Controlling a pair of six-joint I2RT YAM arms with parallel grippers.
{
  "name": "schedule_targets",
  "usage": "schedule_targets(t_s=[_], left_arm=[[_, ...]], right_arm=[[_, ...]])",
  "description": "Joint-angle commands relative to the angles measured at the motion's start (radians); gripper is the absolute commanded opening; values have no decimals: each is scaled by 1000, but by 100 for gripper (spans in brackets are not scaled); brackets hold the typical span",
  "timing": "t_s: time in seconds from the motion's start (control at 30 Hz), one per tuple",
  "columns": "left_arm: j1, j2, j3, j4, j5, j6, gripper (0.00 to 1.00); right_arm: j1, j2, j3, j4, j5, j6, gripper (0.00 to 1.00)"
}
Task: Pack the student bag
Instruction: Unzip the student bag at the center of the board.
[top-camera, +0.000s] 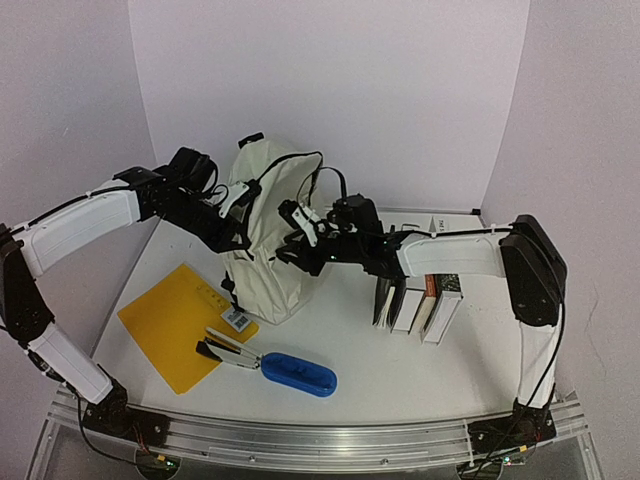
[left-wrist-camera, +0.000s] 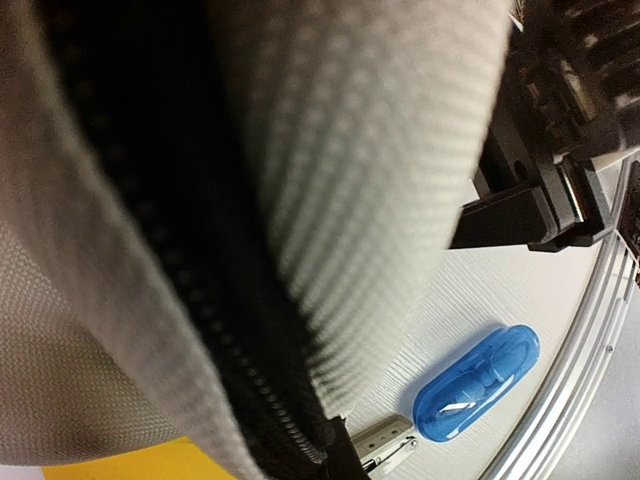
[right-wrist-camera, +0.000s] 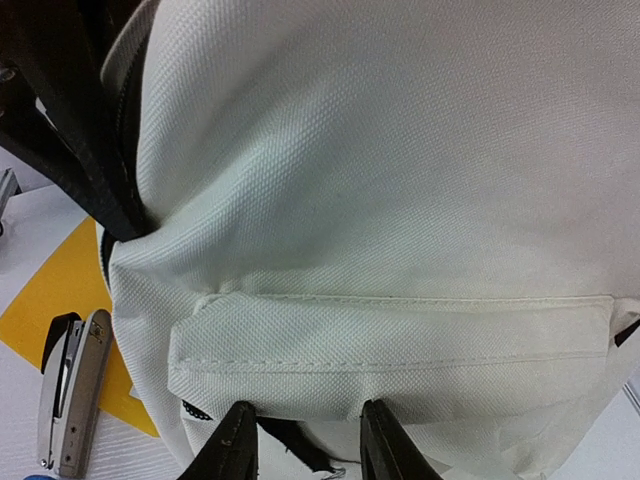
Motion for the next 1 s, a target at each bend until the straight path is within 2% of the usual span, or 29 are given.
schedule_targets(t_s=[0.0, 0.27, 0.53, 0.8, 0.97], left_arm=[[0, -60, -25, 16, 39, 11, 0], [10, -63, -50, 33, 50, 5, 0], [11, -81, -62, 45, 65, 3, 0], [12, -89, -72, 51, 69, 0, 0], [12, -87, -72, 49, 75, -1, 0]], right_arm=[[10, 30, 53, -39, 4, -40, 34], [11, 23, 7, -41, -2, -27, 36], [23, 53, 56, -42, -6, -24, 37], [30, 74, 63, -40, 24, -7, 32], [30, 99, 108, -39, 44, 41, 21]])
